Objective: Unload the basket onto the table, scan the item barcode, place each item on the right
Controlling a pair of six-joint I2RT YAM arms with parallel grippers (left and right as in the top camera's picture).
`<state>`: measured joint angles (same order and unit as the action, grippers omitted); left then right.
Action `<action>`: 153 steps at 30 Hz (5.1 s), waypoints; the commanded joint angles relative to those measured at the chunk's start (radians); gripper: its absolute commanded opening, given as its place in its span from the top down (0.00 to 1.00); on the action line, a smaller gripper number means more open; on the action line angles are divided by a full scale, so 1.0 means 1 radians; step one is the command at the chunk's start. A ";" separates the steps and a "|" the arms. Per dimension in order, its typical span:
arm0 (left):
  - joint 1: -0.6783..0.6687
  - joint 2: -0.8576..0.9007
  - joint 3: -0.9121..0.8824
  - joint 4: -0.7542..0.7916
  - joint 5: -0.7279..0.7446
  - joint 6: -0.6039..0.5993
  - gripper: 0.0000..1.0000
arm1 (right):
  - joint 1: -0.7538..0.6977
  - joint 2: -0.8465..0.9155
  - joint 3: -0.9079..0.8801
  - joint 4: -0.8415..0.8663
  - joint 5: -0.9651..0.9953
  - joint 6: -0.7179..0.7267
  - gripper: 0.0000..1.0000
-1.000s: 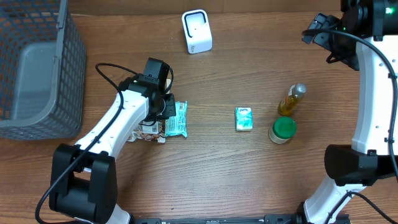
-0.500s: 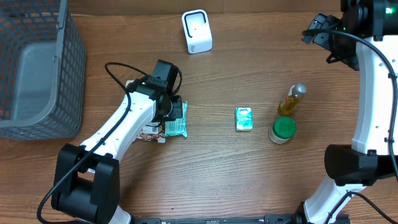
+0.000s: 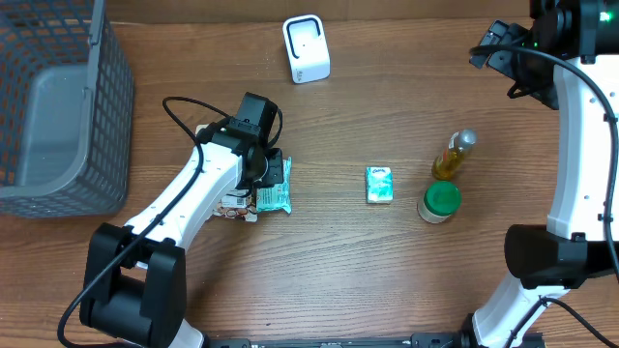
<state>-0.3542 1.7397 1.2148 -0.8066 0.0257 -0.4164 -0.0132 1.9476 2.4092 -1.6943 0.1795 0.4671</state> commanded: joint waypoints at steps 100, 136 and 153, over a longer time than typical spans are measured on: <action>-0.158 0.153 -0.002 0.012 0.026 -0.018 0.56 | -0.005 -0.018 0.013 0.002 -0.005 -0.003 0.00; -0.118 0.157 0.130 -0.062 -0.076 -0.079 0.61 | -0.005 -0.018 0.013 0.002 -0.005 -0.003 0.00; -0.118 0.224 0.001 0.105 -0.024 -0.068 0.43 | -0.005 -0.018 0.013 0.002 -0.005 -0.003 0.00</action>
<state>-0.4648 1.9182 1.2327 -0.7033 -0.0189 -0.4797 -0.0132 1.9476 2.4092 -1.6947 0.1791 0.4671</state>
